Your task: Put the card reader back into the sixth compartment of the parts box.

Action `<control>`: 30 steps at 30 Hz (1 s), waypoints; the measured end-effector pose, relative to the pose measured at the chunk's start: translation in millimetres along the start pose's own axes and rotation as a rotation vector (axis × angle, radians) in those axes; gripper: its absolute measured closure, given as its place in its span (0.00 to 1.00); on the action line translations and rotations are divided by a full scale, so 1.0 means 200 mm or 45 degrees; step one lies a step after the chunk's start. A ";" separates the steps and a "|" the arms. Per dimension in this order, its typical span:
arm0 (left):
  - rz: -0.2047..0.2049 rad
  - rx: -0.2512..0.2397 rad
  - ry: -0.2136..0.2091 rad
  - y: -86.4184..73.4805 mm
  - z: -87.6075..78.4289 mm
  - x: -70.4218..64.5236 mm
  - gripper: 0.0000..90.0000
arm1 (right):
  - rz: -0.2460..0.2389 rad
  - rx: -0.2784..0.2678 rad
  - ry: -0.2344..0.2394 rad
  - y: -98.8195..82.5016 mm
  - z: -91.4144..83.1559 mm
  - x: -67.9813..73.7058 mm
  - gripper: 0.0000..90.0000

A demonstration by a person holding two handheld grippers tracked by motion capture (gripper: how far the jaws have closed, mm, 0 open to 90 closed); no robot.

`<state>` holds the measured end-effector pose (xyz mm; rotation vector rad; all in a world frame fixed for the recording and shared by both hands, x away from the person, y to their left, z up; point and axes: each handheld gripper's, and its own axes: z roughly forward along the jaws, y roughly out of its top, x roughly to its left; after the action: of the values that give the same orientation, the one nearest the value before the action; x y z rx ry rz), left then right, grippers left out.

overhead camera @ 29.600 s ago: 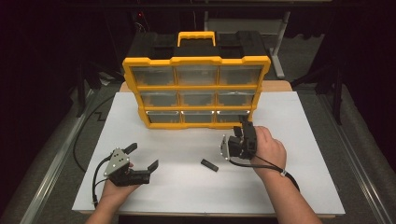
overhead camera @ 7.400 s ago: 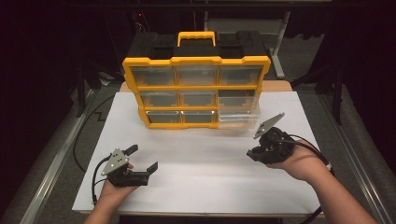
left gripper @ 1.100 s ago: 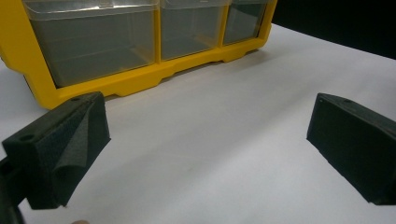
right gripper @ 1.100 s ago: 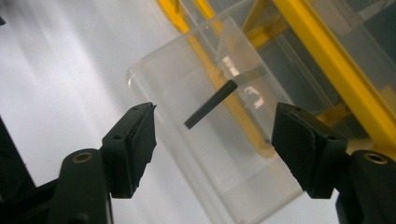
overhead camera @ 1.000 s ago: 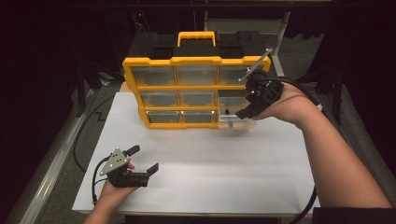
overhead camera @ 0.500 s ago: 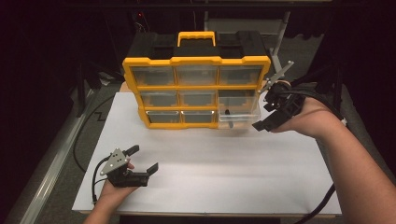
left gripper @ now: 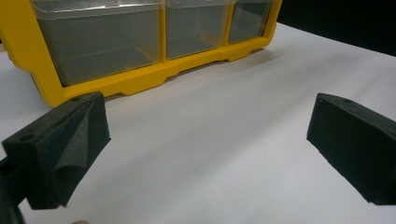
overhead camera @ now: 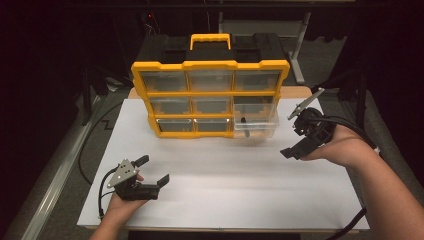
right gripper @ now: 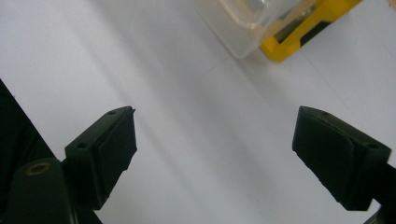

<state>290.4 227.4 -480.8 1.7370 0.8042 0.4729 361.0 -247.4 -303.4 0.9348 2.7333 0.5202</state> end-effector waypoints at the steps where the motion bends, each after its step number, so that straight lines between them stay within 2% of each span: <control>1: -0.001 -0.001 -0.001 0.00 0.00 0.00 0.00 | 0.009 0.004 0.002 -0.01 0.01 0.00 0.13; 4: -0.005 -0.007 -0.001 0.00 0.00 0.00 0.00 | 0.022 0.013 -0.002 -0.06 0.02 0.01 0.10; 8: -0.008 -0.007 0.001 0.00 0.00 0.00 0.00 | 0.045 0.037 -0.006 -0.12 0.05 0.02 0.00; 12: -0.007 -0.009 0.001 0.00 0.00 0.00 0.00 | 0.052 0.052 -0.039 -0.16 0.07 0.03 0.00; 20: -0.009 -0.012 0.003 0.00 -0.01 0.00 0.00 | 0.050 0.073 -0.034 -0.20 0.13 0.06 0.00; 30: -0.003 0.003 0.013 0.00 0.00 0.00 0.00 | 0.046 0.114 -0.036 -0.23 0.33 0.09 0.00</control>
<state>290.6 228.5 -480.4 1.7370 0.8144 0.4797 340.9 -252.6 -382.5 1.0066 2.7393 0.3902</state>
